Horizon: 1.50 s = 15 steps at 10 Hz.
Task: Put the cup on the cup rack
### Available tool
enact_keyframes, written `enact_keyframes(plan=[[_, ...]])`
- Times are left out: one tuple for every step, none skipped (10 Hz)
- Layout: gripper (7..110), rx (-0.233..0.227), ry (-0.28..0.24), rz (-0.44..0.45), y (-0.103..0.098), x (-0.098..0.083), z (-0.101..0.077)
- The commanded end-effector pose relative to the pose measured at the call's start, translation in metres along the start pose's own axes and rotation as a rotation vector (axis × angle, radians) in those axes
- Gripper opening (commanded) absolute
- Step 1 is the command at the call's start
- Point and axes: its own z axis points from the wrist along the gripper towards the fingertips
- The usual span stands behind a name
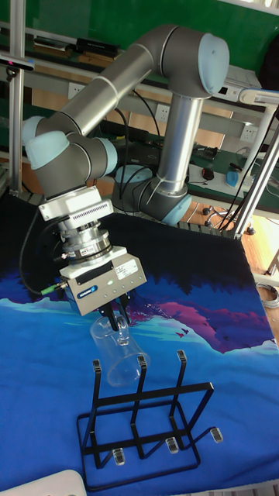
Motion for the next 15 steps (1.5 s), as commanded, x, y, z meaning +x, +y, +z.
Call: enact_keyframes(plan=[[7,-0.007,-0.05,0.004,-0.002,-0.008,-0.001],[7,-0.012,-0.06,-0.005,-0.001,-0.009,-0.001],[7,-0.01,-0.069,-0.017,-0.002,-0.011,-0.001],[22,-0.008,-0.078,-0.025,-0.002,-0.013,-0.001],[22,-0.014,-0.086,-0.028,-0.001,-0.015,-0.001],[22,-0.015,-0.087,-0.032,0.0,-0.015,-0.001],[22,-0.014,-0.09,-0.036,-0.001,-0.016,-0.001],[22,-0.015,-0.103,-0.044,0.0,-0.019,-0.001],[22,-0.019,-0.108,-0.051,0.0,-0.019,-0.001],[22,-0.021,-0.11,-0.062,0.0,-0.018,-0.002],[22,-0.018,-0.112,-0.068,-0.002,-0.016,-0.001],[22,-0.014,-0.114,-0.072,-0.003,-0.014,0.001],[22,-0.006,-0.105,-0.078,-0.006,-0.012,0.005],[22,-0.003,-0.109,-0.08,-0.006,-0.014,0.01],[22,-0.003,-0.114,-0.068,-0.006,-0.016,0.012]])
